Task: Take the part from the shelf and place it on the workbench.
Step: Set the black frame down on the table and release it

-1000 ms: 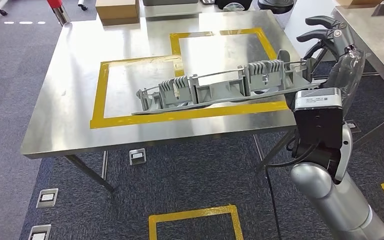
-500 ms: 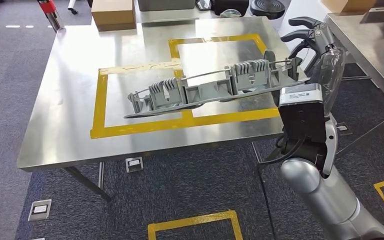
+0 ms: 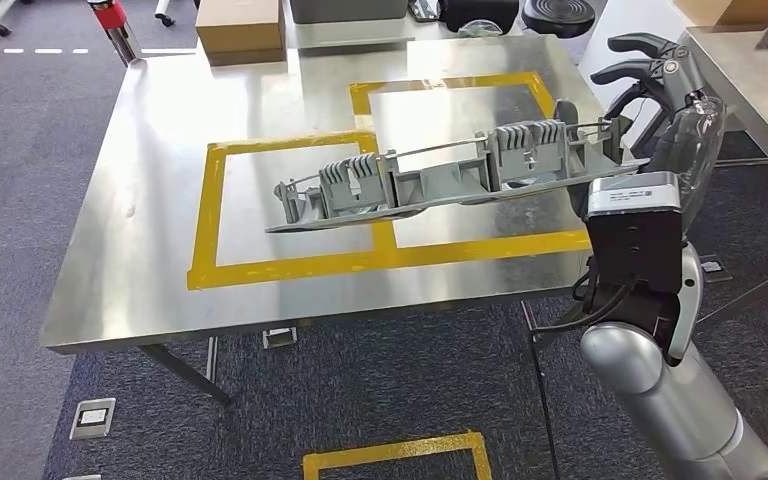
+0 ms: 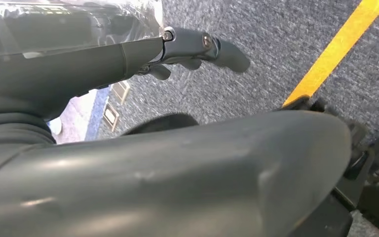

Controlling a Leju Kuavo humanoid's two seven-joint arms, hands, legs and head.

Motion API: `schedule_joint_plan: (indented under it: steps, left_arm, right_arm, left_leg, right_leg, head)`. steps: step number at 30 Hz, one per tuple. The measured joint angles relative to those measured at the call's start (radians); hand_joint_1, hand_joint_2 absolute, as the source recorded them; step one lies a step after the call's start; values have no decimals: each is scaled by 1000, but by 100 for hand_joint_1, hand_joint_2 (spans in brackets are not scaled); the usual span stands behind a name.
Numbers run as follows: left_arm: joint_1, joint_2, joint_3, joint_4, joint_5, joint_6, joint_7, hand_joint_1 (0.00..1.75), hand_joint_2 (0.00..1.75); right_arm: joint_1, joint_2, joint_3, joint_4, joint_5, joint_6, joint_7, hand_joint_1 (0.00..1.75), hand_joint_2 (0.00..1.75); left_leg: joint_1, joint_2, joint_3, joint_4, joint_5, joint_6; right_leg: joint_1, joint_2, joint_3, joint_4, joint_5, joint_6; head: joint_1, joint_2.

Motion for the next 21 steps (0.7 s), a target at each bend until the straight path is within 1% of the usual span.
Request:
schedule_joint_plan:
  steps: [1, 2, 3, 4, 5, 6, 7, 8, 9, 10, 11, 12, 14, 15, 16, 17, 19, 20, 21]
  left_arm:
    - [0, 1, 0, 0, 0, 1, 0, 0, 175]
    - [0, 2, 0, 0, 0, 1, 0, 0, 175]
    - [2, 3, 0, 1, 0, 1, 0, 0, 175]
    - [4, 4, 0, 1, 0, 1, 0, 0, 175]
    - [6, 4, 0, 1, 0, 1, 0, 0, 175]
    - [8, 5, 0, 1, 0, 0, 0, 0, 175]
    - [9, 5, 0, 1, 0, 0, 0, 0, 175]
    - [9, 5, 0, 1, 0, 0, 0, 0, 175]
    - [8, 6, 0, 1, 0, 0, 0, 0, 175]
    - [8, 6, 0, 1, 0, 1, 1, 0, 175]
    - [8, 6, 0, 1, 0, 1, 1, 0, 175]
    - [7, 7, 0, 1, 0, 1, 2, 0, 175]
    - [5, 7, 0, 1, 0, 1, 2, 0, 175]
    - [3, 7, 0, 1, 0, 1, 2, 0, 175]
    - [2, 7, 0, 1, 0, 1, 2, 0, 175]
    - [2, 7, 0, 1, 0, 1, 1, 0, 175]
    - [4, 8, 0, 1, 0, 1, 1, 0, 175]
    - [5, 8, 0, 1, 0, 1, 2, 0, 175]
    - [7, 9, 0, 1, 0, 1, 2, 0, 175]
  right_arm:
    - [1, 0, 0, 1, 0, 0, 0, 175, 175]
    - [2, 1, 1, 2, 0, 0, -1, 175, 175]
    - [4, 1, 2, 4, 0, 0, -1, 175, 175]
    - [8, 1, 3, 6, 0, 0, -1, 175, 175]
    - [12, 1, 5, 7, 0, 0, -1, 175, 175]
    - [15, 1, 6, 8, 0, 0, -1, 175, 175]
    - [15, 1, 7, 9, 0, 0, -1, 175, 175]
    - [14, 2, 7, 9, 0, 1, -1, 175, 175]
    - [12, 2, 7, 9, 0, 1, -1, 175, 175]
    - [10, 3, 8, 9, -1, 1, -1, 175, 175]
    - [9, 3, 8, 9, -2, 1, -2, 175, 175]
    - [9, 3, 9, 9, -3, 1, -2, 175, 175]
    - [8, 4, 8, 8, -3, 2, -2, 175, 175]
    - [7, 4, 8, 8, -3, 2, -2, 175, 175]
    - [6, 4, 8, 8, -3, 1, -2, 175, 175]
    - [5, 4, 7, 8, -3, 2, -2, 175, 175]
    - [7, 5, 8, 9, -3, 2, -2, 175, 175]
    - [9, 5, 8, 9, -3, 2, -2, 175, 175]
    - [11, 5, 9, 9, -3, 2, -2, 175, 175]
  left_leg:
    - [-1, 0, -13, 34, -20, -1]
    - [-1, 1, -37, 88, -46, -1]
    - [-1, 0, -68, 151, -70, -1]
    - [0, 1, -99, 207, -83, -3]
    - [2, 1, -121, 237, -78, -9]
    - [6, 1, -129, 233, -50, -16]
    - [11, 1, -123, 194, -2, -25]
    - [16, 1, -109, 141, 44, -35]
    - [18, 1, -94, 94, 81, -41]
    - [19, 1, -79, 56, 99, -42]
    - [17, 1, -71, 38, 96, -38]
    - [15, 1, -67, 29, 88, -30]
    - [18, 0, -58, 10, 70, -12]
    - [20, -1, -53, 4, 64, -4]
    - [22, -2, -47, -1, 59, 3]
    - [23, -3, -42, -3, 55, 9]
    - [20, -3, -35, -3, 49, 16]
    - [18, -4, -29, -3, 44, 18]
    - [17, -4, -23, -3, 39, 19]
  right_leg:
    - [-5, -1, 14, -15, -2, 1]
    - [-6, -1, 24, -21, -5, 1]
    - [-8, -1, 33, -23, -10, 2]
    - [-9, -1, 40, -23, -16, 3]
    - [-11, 0, 48, -22, -23, 6]
    - [-13, 1, 56, -19, -31, 9]
    - [-15, 2, 64, -14, -40, 14]
    - [-18, 3, 72, -9, -50, 19]
    - [-19, 5, 76, -3, -58, 25]
    - [-19, 6, 77, 3, -64, 31]
    - [-18, 7, 75, 8, -67, 35]
    - [-18, 8, 71, 10, -68, 39]
    - [-18, 6, 63, 16, -74, 48]
    - [-18, 5, 55, 32, -82, 53]
    - [-19, 4, 38, 64, -97, 59]
    - [-21, 2, 12, 114, -115, 64]
    - [-24, 1, -65, 242, -151, 70]
    - [-25, 0, -99, 287, -153, 69]
    - [-24, 0, -120, 302, -136, 65]
  head:
    - [-3, 0]
    - [-9, 0]
    - [-14, 0]
    - [-17, 0]
    - [-20, 0]
    - [-22, 0]
    - [-24, 0]
    - [-26, 0]
    - [-30, 0]
    - [-34, 0]
    - [-37, 0]
    - [-39, 0]
    - [-37, 0]
    - [-33, 0]
    - [-28, 0]
    - [-21, 0]
    - [-9, 0]
    - [-5, 0]
    - [-2, 0]
